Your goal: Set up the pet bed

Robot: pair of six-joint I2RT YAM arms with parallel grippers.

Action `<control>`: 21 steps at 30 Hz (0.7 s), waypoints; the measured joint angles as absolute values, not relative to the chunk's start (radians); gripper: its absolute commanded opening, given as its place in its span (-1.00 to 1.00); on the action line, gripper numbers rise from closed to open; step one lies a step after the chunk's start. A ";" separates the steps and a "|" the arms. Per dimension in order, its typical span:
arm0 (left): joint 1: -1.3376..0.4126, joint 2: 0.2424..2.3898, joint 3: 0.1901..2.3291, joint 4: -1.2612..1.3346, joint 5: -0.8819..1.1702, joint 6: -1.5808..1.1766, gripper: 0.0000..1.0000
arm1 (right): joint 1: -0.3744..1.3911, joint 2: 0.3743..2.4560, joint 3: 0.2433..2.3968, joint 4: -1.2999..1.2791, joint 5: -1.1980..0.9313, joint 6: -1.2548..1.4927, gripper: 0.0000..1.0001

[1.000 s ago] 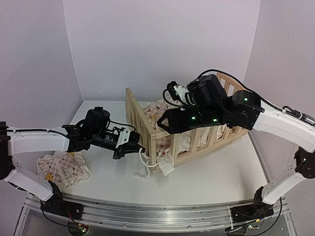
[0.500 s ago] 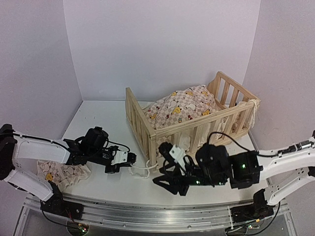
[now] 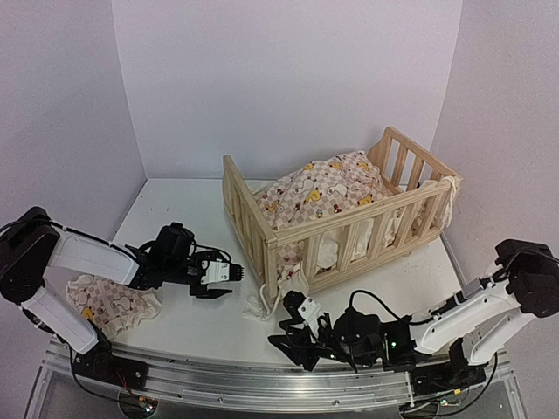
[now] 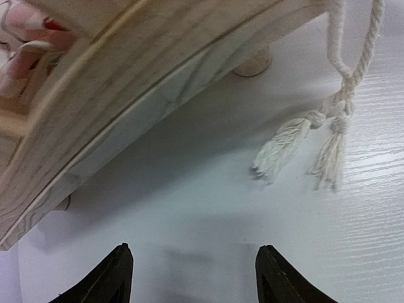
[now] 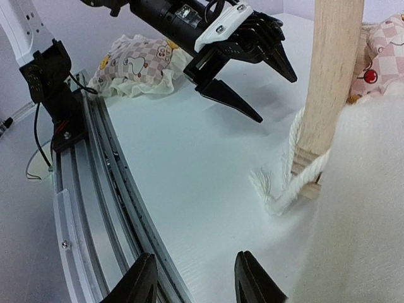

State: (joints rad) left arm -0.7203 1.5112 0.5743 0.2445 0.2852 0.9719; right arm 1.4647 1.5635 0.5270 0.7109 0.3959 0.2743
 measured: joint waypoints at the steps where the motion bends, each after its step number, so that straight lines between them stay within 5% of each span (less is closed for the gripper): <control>1: -0.712 1.487 0.572 0.239 0.285 0.973 0.04 | 1.465 1.564 0.527 0.730 0.399 0.277 -0.16; 3: -0.701 1.414 0.555 0.219 0.305 0.980 -0.24 | 1.465 1.563 0.526 0.766 0.412 0.285 -0.17; 5: -0.702 1.296 0.517 0.181 0.365 1.008 -0.33 | 1.465 1.558 0.518 0.788 0.425 0.292 -0.17; 9: -0.777 1.210 0.485 0.116 0.462 1.019 -0.31 | 1.465 1.534 0.493 0.800 0.450 0.296 -0.17; 15: -0.814 1.470 0.539 0.059 0.488 0.968 -0.05 | 1.465 1.499 0.484 0.801 0.482 0.294 -0.17; 21: -0.866 1.543 0.547 0.078 0.491 0.999 -0.13 | 1.465 1.481 0.459 0.799 0.504 0.297 -0.18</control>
State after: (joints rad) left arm -0.8663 1.5425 0.5468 0.0776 0.4909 0.9990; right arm 1.4647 1.4807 0.4589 0.7987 0.5037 0.2972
